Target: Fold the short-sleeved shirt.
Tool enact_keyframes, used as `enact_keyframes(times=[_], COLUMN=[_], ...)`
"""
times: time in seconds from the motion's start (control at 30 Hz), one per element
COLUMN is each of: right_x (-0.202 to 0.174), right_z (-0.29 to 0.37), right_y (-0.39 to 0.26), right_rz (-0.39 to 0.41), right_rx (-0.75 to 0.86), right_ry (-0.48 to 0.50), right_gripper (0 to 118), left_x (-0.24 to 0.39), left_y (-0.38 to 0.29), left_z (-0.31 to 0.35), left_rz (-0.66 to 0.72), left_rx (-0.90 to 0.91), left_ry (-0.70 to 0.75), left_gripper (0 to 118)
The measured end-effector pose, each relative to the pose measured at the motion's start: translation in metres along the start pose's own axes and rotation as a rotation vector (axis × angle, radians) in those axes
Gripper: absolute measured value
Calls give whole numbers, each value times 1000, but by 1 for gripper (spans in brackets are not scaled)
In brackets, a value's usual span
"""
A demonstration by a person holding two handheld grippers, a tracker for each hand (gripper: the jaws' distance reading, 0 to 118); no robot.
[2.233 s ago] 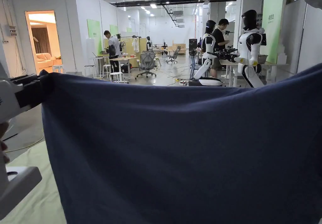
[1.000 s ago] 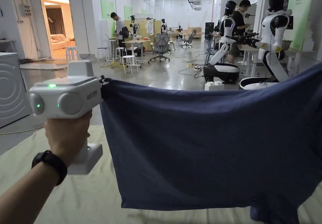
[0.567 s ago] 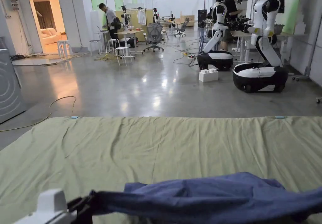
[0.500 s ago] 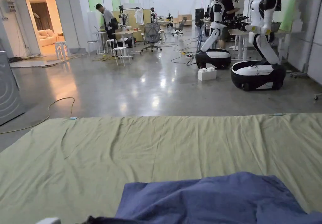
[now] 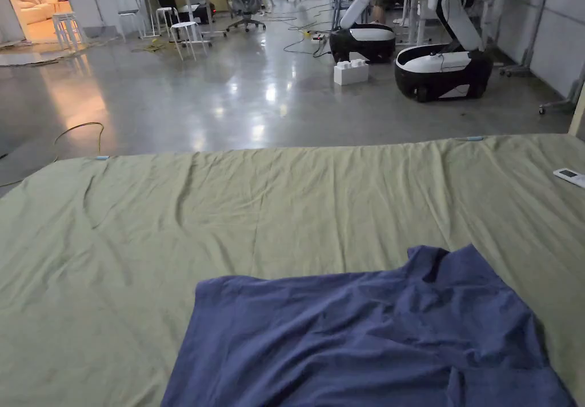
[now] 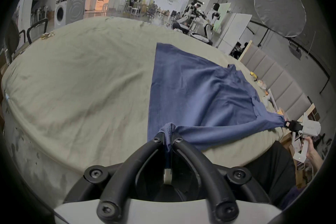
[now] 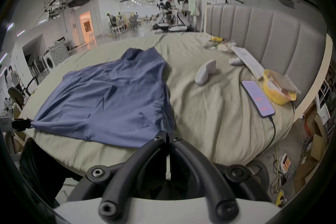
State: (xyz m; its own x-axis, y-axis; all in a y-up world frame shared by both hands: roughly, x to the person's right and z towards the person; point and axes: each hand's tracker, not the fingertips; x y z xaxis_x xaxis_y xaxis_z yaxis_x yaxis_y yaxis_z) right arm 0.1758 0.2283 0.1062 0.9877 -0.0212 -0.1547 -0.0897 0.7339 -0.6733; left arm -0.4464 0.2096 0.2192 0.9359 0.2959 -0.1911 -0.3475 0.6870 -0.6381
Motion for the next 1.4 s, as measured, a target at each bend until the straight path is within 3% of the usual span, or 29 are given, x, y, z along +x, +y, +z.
enact_keyframes(times=[0.07,0.1,0.17,0.27,0.3,0.53,0.73,0.77,0.83,0.9,0.97,1.0,1.13,1.23,1.4], right_x=[3,4,8,16,15,-21,-71,-76,-83,-90,-94,-97,-103,-98,-97], right_z=[-9,-13,-21,-14,-8,68,111,115,123,126,130,131,135,131,129], right_y=[1,0,-3,-8,-6,27,36,38,40,39,38,37,39,41,41], right_rz=[13,20,-3,-46,-49,-17,103,121,86,31,39,56,131,70,58], right_rx=[-40,-57,-110,-86,-66,259,473,493,499,489,499,498,523,495,506], right_ry=[2,-5,-8,-16,-18,-25,27,43,98,158,174,175,129,152,139], right_gripper=[7,30,88,94,87,86,82,77,47,15,6,1,0,0,0], left_x=[1,1,-2,-5,-3,69,136,142,156,162,167,170,168,168,164], left_y=[2,2,4,5,7,28,33,34,31,29,28,28,28,27,32], left_z=[-3,-2,1,22,31,108,171,176,188,192,195,196,197,196,195], left_rz=[-33,-39,-29,-1,7,-165,-202,-212,-246,-266,-268,-263,-246,-242,-233], left_rx=[-9,-9,-12,37,58,348,588,606,644,649,646,645,627,606,582], left_ry=[40,71,74,85,95,229,243,233,229,230,223,221,173,154,137], left_gripper=[33,59,89,93,93,93,88,84,64,33,4,3,0,0,0])
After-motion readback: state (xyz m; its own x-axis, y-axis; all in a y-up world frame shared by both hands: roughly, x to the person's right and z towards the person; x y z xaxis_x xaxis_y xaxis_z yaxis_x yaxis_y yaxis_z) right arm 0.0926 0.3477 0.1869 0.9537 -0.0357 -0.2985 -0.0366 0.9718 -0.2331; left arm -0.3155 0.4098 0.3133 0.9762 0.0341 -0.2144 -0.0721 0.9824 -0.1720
